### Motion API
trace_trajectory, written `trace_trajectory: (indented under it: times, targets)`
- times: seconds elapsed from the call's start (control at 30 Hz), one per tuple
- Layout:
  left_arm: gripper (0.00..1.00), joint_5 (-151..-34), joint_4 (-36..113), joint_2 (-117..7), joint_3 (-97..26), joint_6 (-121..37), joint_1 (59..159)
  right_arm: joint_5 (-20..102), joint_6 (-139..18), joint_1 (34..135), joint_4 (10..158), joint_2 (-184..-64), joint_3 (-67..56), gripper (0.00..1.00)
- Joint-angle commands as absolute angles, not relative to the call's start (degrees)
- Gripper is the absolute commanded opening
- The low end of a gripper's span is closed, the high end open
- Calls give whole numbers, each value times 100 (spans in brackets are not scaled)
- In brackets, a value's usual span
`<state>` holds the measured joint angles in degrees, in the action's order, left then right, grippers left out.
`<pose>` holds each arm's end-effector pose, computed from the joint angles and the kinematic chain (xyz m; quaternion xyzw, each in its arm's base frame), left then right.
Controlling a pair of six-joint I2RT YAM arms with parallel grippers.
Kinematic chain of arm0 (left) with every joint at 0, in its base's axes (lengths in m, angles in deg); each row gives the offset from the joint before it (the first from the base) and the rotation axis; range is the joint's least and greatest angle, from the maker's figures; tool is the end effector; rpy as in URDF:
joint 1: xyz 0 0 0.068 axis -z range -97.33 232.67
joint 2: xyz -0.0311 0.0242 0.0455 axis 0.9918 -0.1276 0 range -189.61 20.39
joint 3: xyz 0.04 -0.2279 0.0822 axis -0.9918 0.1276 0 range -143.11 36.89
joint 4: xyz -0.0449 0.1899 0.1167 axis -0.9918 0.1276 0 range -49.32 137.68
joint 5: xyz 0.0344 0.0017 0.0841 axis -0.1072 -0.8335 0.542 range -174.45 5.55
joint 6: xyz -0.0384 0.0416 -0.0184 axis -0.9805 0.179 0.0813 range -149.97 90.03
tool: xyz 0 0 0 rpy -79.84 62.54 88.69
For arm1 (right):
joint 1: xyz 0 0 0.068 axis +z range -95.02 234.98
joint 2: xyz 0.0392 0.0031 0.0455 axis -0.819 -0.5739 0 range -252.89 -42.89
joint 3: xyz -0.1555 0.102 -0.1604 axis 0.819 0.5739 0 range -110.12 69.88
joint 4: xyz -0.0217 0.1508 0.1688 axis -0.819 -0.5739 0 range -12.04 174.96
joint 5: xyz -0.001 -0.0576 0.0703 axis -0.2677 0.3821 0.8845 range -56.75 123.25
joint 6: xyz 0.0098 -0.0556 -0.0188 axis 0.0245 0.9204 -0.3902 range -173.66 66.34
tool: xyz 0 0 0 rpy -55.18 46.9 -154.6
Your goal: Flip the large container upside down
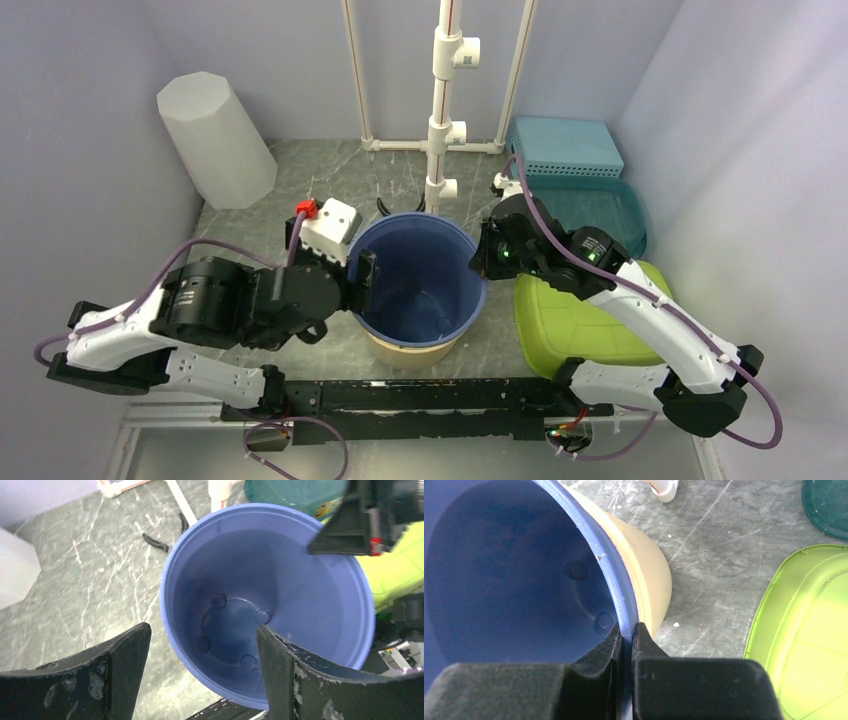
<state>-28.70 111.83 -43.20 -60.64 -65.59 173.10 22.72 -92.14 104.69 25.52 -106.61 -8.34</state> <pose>0.0351 -0.1332 0.4311 0.1799 0.7986 -0.1603 0.5515 0.1257 0.1359 0.3526 -0.0550 0.9188 0.2047 0.3330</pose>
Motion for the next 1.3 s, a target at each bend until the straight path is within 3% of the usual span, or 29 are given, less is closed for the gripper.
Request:
trace_trajectory:
  times: [0.0, 0.07, 0.17, 0.43, 0.7, 0.87, 1.07, 1.23, 1.27]
  targets:
    - [83, -3670, 11586, -4670, -6159, -6888, 16516, 2361, -9124, 10489, 2589, -10377, -1111, 0]
    - [83, -4626, 11403, -4794, -6116, -6482, 15475, 2307, -9103, 10482, 2408, -10364, -1185, 0]
    - [80, -5756, 10763, -4745, -5870, -6047, 14700, 2137, -9068, 10478, 2231, -10322, -1170, 0]
    - [63, -6581, 10613, -4868, -5734, -6063, 14063, 1837, -9087, 10481, 1933, -10280, -1352, 0]
    - [64, -7285, 10329, -4762, -5207, -6152, 13775, 1838, -9083, 10479, 1896, -10175, -1573, 0]
    - [51, -7713, 10092, -4966, -5086, -6101, 13707, 1848, -9121, 10483, 1889, -10072, -1630, 0]
    - [4, -7873, 9950, -5067, -5272, -6068, 13699, 1924, -9101, 10480, 1862, -10053, -1610, 0]
    - [3, -8067, 9944, -5183, -5658, -5897, 13699, 2221, -9005, 10476, 1950, -10063, -1625, 1]
    - [3, -8143, 9890, -5189, -5681, -5871, 13698, 2276, -8959, 10483, 1989, -10044, -1599, 6]
